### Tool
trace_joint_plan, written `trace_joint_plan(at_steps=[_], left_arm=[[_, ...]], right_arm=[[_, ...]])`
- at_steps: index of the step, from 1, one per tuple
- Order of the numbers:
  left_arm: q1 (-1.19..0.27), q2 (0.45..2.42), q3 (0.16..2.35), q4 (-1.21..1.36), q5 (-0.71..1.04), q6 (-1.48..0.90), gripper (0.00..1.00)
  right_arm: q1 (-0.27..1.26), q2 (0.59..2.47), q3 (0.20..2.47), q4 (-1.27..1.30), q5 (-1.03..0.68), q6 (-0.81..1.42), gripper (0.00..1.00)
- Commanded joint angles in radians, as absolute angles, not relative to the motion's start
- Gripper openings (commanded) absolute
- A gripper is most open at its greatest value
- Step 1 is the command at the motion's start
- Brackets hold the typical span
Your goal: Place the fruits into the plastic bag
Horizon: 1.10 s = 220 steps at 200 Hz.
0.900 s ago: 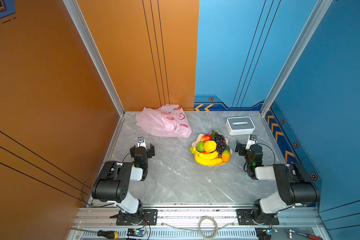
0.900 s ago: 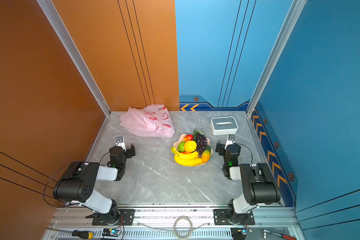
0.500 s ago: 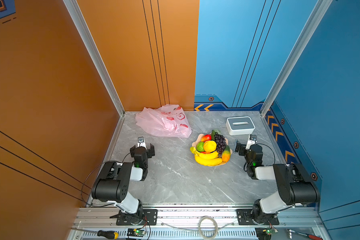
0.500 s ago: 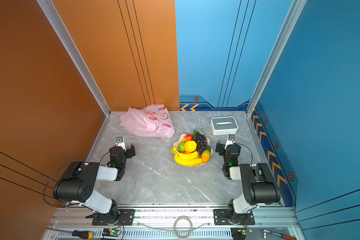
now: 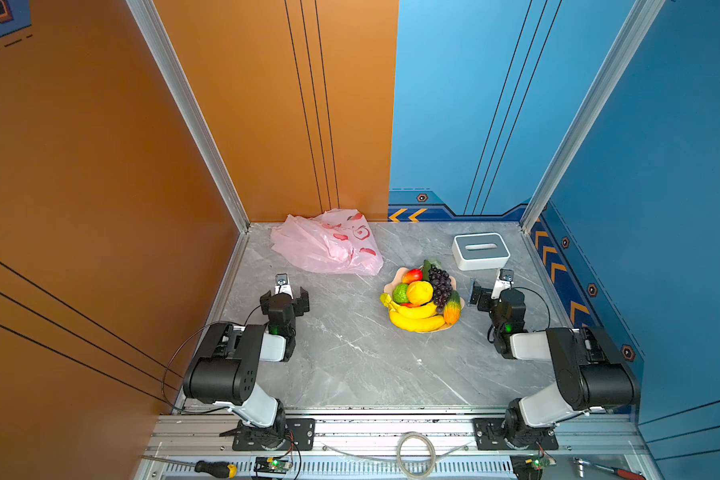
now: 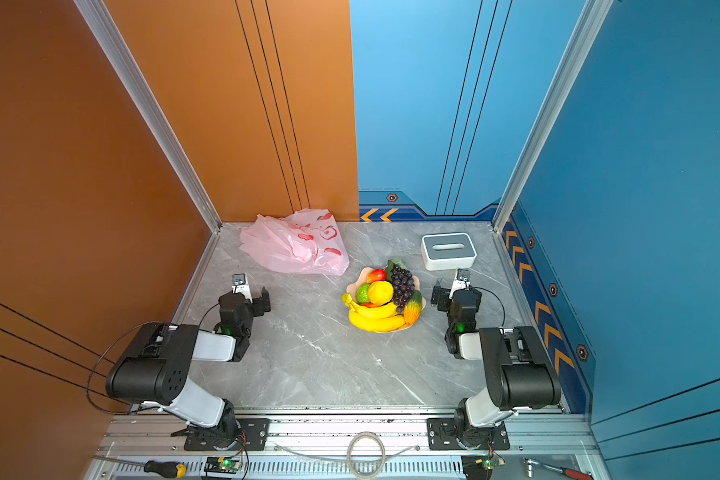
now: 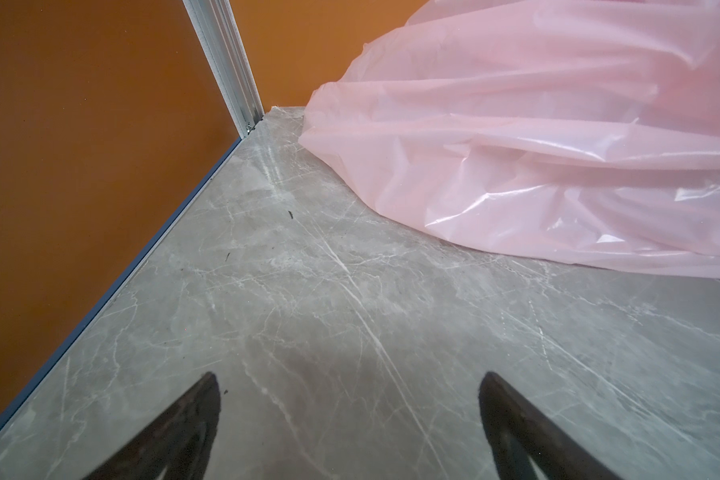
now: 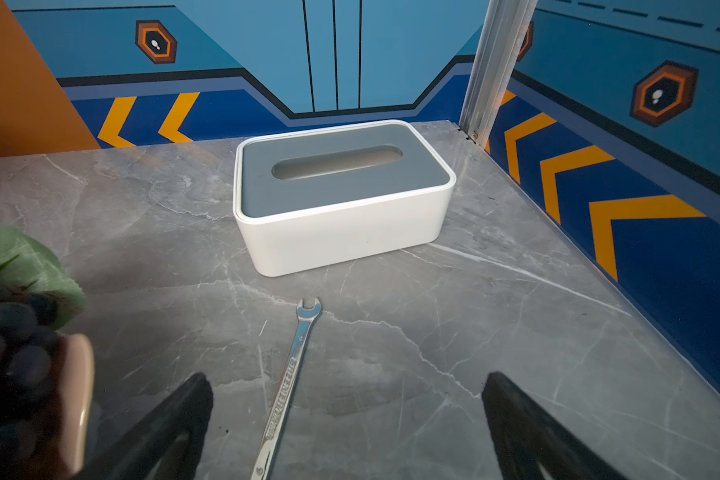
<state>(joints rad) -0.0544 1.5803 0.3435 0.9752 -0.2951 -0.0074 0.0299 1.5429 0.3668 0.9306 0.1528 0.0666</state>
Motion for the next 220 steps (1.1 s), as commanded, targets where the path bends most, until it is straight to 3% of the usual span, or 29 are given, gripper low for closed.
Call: trace_joint_plan(at_steps=[1,99,133,175,220], left_arm=[[-0.061,1.568,0.361,0.971,-0.295,-0.003,0.98],[-0.057,1.564,0.358,0.974,-0.296,-0.011,0.98],[-0.112,1.485,0.365,0.913,-0.451,0.014,0.98],[-0.136,1.336,0.41,0.711,-0.665,-0.044,0.98],[-0.141,1.163,0.632,0.133,-0.666,-0.292,0.98]], right_arm=[[0.031,1.548,0.371,0.916,0.135,0.06,1.0],[0.027,1.546,0.375,0.912,0.133,0.063,1.0],[0.043,1.409,0.443,0.676,0.249,0.085,1.0],[0.043,1.189,0.552,0.373,0.284,0.239,1.0],[0.075,1.039,0.7,0.04,0.123,0.424,1.0]])
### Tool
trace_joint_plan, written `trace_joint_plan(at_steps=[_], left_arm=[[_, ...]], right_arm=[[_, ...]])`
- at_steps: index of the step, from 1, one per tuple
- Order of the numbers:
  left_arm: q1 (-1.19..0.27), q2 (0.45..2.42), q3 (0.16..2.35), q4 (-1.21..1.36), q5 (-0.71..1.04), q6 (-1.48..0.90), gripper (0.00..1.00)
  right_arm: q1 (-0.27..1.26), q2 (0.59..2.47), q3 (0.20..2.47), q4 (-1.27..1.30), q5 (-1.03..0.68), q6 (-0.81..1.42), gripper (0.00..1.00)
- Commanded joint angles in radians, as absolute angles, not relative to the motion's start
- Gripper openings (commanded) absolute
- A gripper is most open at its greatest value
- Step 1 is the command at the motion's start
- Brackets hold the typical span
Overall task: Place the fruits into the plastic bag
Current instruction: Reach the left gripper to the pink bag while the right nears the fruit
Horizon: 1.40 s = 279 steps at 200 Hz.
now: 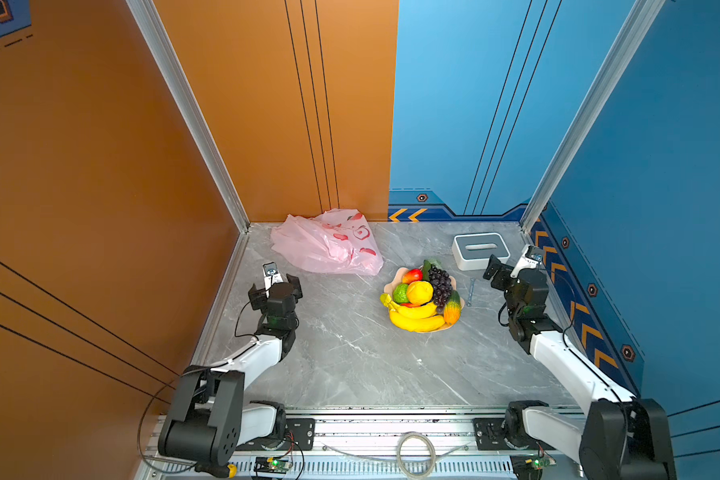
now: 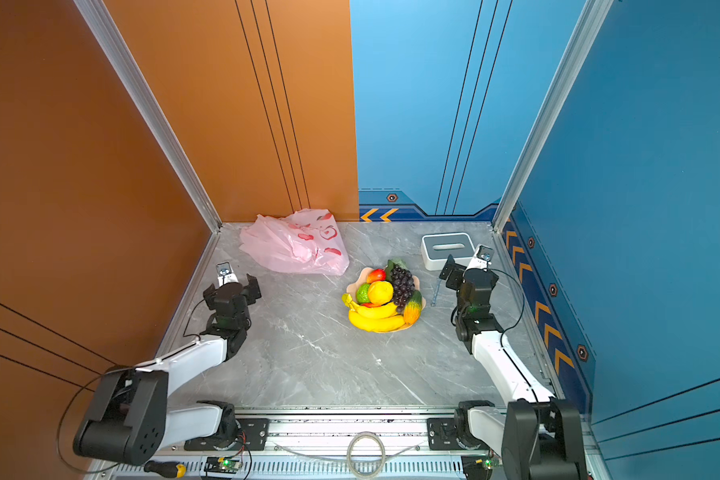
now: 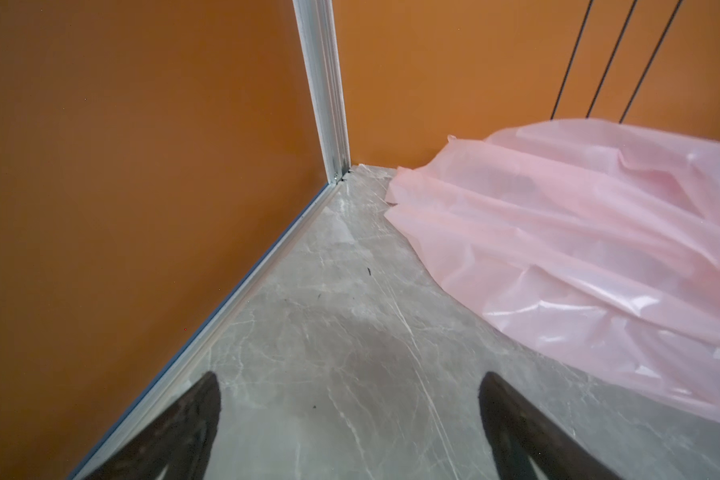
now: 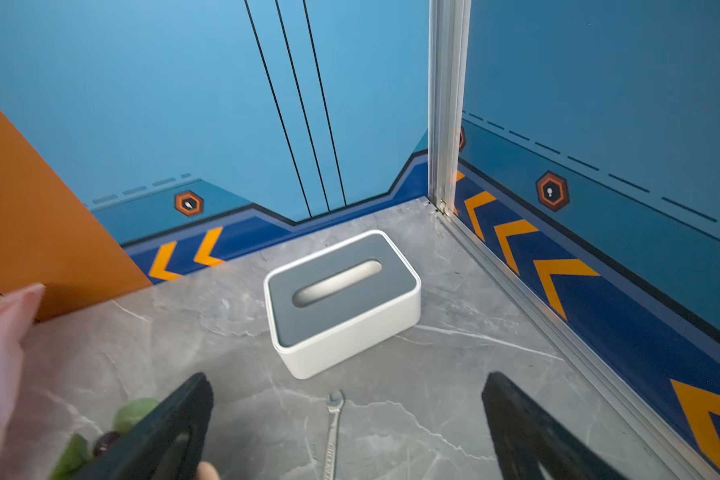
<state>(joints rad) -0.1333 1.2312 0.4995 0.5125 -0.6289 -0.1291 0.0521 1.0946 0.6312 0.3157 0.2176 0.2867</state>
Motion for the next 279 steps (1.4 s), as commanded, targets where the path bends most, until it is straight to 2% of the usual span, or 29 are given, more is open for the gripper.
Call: trace_joint_plan(at_steps=[1,38,65,97,127,187,279], left_arm=[[-0.141,1.161,0.637,0.122,-0.661,-0.294,0.98],[-0.161,1.153,0.868,-0.227,-0.439,-0.365,0.98],[-0.145,1.19,1.02,-0.387,-0.298,-0.441,0.98],[-0.038,1.33,1.206,-0.489,-0.037,-0.602,0.98],[-0.01,1.539,1.369,-0.519,0.094,-0.678,0.98],[0.016,1.924,1.696,-0.579,0.181,-0.784,0.98],[0.035,2.268,2.066,-0.607,0.186,-0.901,0.98]], right_arm=[[0.075,1.036,0.703,0.034,0.117,0.426,1.0],[0.107,1.008,0.825,-0.18,-0.095,0.485,1.0],[0.175,1.031,0.899,-0.304,-0.175,0.483,1.0],[0.276,1.038,0.926,-0.362,-0.179,0.488,1.0],[0.362,1.043,0.925,-0.356,-0.155,0.505,1.0],[0.488,1.017,0.945,-0.418,-0.102,0.52,1.0],[0.538,0.949,0.896,-0.423,-0.055,0.549,1.0]])
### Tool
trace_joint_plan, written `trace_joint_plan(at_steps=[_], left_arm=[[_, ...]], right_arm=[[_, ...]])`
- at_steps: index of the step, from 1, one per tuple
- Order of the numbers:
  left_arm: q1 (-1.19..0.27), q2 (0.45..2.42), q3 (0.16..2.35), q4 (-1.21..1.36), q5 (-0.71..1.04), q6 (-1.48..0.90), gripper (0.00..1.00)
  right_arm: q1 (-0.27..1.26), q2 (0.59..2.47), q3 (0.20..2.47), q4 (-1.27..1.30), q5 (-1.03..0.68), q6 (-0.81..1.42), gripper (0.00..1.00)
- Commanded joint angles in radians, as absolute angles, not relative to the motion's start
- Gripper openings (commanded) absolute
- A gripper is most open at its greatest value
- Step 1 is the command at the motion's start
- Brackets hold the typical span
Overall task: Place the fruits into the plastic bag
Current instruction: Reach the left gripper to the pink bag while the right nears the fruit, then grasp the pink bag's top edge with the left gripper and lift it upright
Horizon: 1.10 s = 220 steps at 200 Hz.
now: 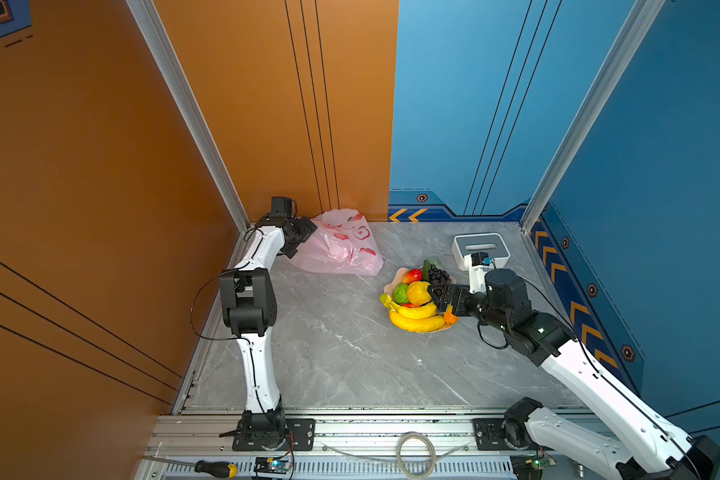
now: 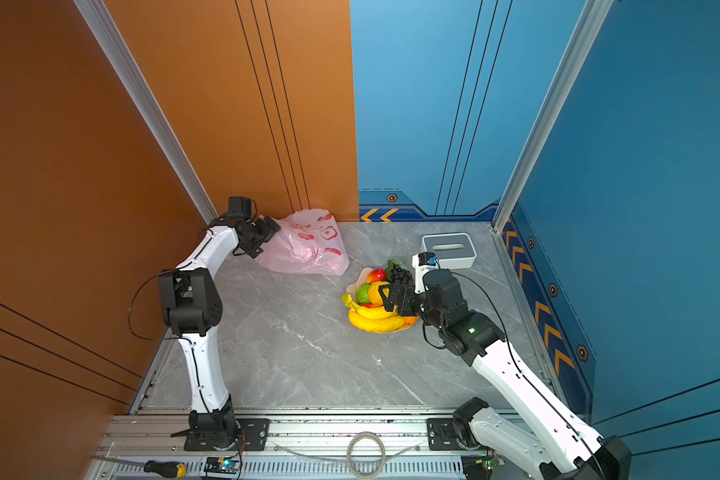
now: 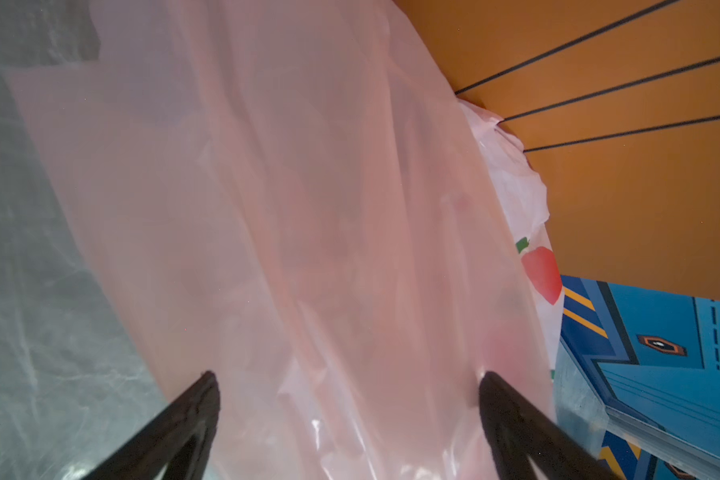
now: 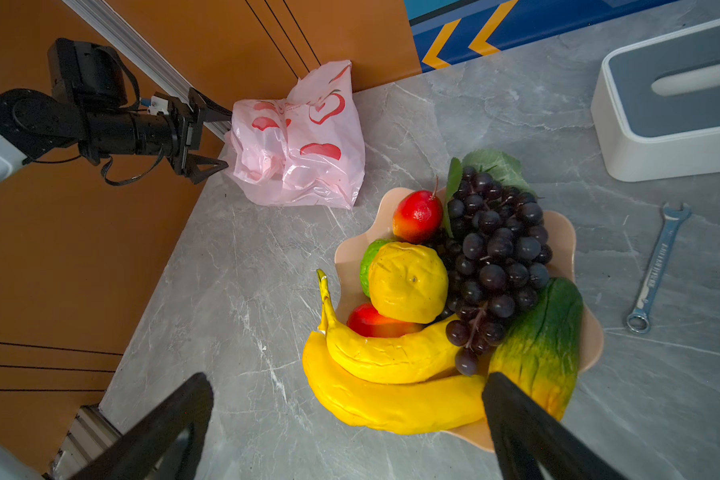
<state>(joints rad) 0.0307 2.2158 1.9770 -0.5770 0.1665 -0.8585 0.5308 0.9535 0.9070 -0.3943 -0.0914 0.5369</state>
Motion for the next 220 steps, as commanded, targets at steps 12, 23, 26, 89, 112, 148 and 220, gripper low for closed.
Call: trace_joint_plan(at_steps=[12,23,26,89,112,148,220], left_arm=[[0.035,2.302,2.102,-0.609,0.191,-0.91,1.0],[0.034,2.325,2.13,-0.611,0.196,-0.914,0.96],[0.034,2.33,2.135,-0.612,0.197,-0.915,0.95],[0.014,2.331,2.119,-0.612,0.198,-0.906,0.05],[0.007,2.296,2.079,-0.612,0.205,-0.884,0.0],[-0.014,2.175,1.989,-0.612,0.19,-0.792,0.0],[-0.134,1.752,1.677,-0.612,0.117,-0.622,0.0]], right_arm=[[0.538,0.96,0.895,-0.422,-0.058,0.548,1.0],[0.538,0.973,0.894,-0.42,-0.061,0.548,1.0],[0.538,0.976,0.893,-0.418,-0.063,0.547,1.0],[0.54,0.974,0.887,-0.403,-0.037,0.548,1.0],[0.538,0.966,0.882,-0.403,-0.026,0.549,1.0],[0.538,0.968,0.9,-0.403,-0.04,0.563,1.0],[0.541,0.993,0.942,-0.391,-0.095,0.596,1.0]])
